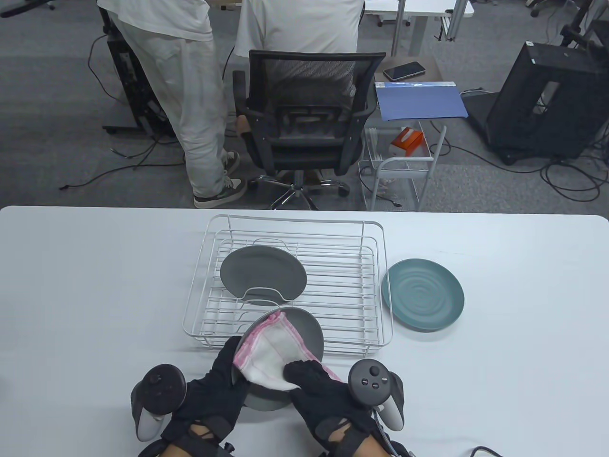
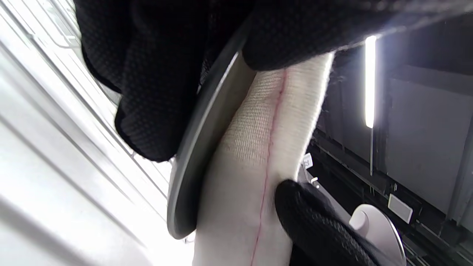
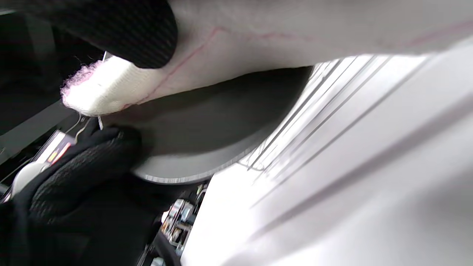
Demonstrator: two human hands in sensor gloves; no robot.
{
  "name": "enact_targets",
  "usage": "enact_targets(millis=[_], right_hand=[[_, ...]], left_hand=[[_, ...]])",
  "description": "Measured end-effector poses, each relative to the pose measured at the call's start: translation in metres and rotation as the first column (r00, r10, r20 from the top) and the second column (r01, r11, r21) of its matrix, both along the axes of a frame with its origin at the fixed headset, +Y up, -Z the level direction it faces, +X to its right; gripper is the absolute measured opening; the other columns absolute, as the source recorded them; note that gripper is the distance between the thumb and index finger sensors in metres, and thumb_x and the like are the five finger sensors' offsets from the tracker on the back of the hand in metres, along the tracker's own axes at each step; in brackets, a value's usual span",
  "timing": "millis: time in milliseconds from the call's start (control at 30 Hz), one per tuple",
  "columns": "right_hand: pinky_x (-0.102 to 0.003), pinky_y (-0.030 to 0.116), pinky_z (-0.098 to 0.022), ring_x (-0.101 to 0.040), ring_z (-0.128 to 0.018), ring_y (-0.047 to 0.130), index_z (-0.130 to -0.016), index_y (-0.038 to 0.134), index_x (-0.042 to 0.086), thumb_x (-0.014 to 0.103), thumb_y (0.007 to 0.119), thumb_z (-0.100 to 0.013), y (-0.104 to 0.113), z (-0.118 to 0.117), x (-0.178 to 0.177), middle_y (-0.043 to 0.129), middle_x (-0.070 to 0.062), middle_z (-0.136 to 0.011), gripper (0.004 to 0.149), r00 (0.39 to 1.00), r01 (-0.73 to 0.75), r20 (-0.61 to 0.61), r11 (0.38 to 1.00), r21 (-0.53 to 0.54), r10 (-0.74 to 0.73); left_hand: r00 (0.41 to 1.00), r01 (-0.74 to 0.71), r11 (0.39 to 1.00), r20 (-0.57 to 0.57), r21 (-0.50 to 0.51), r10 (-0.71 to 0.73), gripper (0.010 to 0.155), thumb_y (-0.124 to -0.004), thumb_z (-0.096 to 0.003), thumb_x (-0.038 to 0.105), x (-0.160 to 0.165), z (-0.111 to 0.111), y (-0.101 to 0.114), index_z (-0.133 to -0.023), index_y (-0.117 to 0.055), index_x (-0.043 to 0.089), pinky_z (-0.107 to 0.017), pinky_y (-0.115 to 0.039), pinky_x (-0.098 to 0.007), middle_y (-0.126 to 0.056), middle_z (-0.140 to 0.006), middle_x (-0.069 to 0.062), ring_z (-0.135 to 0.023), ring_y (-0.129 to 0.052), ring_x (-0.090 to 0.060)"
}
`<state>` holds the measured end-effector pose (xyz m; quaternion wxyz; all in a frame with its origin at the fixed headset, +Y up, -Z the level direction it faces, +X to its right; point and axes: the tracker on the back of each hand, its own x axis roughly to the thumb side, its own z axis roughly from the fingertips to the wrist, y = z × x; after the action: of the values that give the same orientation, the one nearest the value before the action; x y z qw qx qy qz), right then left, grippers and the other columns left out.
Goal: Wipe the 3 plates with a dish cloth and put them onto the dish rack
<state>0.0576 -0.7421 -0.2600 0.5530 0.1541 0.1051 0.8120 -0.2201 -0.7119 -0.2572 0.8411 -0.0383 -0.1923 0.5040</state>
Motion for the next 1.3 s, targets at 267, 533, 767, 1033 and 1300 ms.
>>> enact_targets(millis=[267,533,767,1033,1300], right_hand=[[-0.054,0.026,-0.062,-0.03,-0.088,0.023,-0.099,0.056,0.016,0.038,0.073,-0.051,0.004,0.002,0.009,0.039,-0.013,-0.101,0.056,0.984,0.094,0.147,0.993,0.071,-0.104],[-0.056,0.027,-0.063,-0.031,-0.088,0.021,-0.099,0.056,0.018,0.039,0.073,-0.05,0.019,0.013,-0.001,0.037,-0.012,-0.101,0.056,0.974,0.197,0.075,0.96,0.197,-0.216],[-0.053,0.025,-0.063,-0.028,-0.09,0.021,-0.1,0.057,0.019,0.04,0.073,-0.05,0.016,0.019,-0.026,0.039,-0.01,-0.102,0.056,0.961,0.266,-0.124,0.949,0.171,-0.247],[-0.053,0.03,-0.064,-0.026,-0.09,0.027,-0.1,0.059,0.017,0.04,0.073,-0.051,0.001,0.015,-0.036,0.046,-0.01,-0.102,0.056,0.914,0.345,-0.212,0.938,-0.045,-0.346],[-0.053,0.035,-0.064,-0.03,-0.092,0.032,-0.1,0.06,0.015,0.041,0.072,-0.052,0.001,0.008,-0.02,0.049,-0.011,-0.102,0.056,0.984,0.059,-0.169,0.998,-0.004,-0.059]], left_hand=[[0.992,0.061,0.997,0.11,-0.035,-0.057,0.071,-0.076,-0.0543,0.027,0.02,0.002,-0.005,-0.108,-0.03,0.026,-0.06,-0.08,-0.053,-0.074,-0.103,-0.015,-0.054,-0.112,-0.035],[0.979,0.099,0.993,0.187,-0.064,-0.086,0.071,-0.074,-0.0552,0.028,0.037,0.005,-0.013,-0.109,-0.027,0.027,-0.06,-0.081,-0.051,-0.072,-0.105,-0.012,-0.054,-0.113,-0.032],[0.986,0.107,0.993,0.136,-0.041,-0.101,0.071,-0.073,-0.0553,0.028,0.037,0.006,-0.012,-0.109,-0.026,0.029,-0.061,-0.08,-0.051,-0.071,-0.106,-0.01,-0.056,-0.112,-0.032],[0.998,0.063,0.996,0.007,0.063,-0.064,0.07,-0.073,-0.0554,0.028,0.018,0.006,0.0,-0.109,-0.028,0.03,-0.061,-0.08,-0.052,-0.07,-0.107,-0.009,-0.057,-0.111,-0.032],[0.997,0.033,0.986,-0.075,0.162,-0.021,0.068,-0.074,-0.0546,0.029,0.002,0.01,0.014,-0.108,-0.032,0.029,-0.06,-0.08,-0.053,-0.073,-0.106,-0.01,-0.055,-0.112,-0.034]])
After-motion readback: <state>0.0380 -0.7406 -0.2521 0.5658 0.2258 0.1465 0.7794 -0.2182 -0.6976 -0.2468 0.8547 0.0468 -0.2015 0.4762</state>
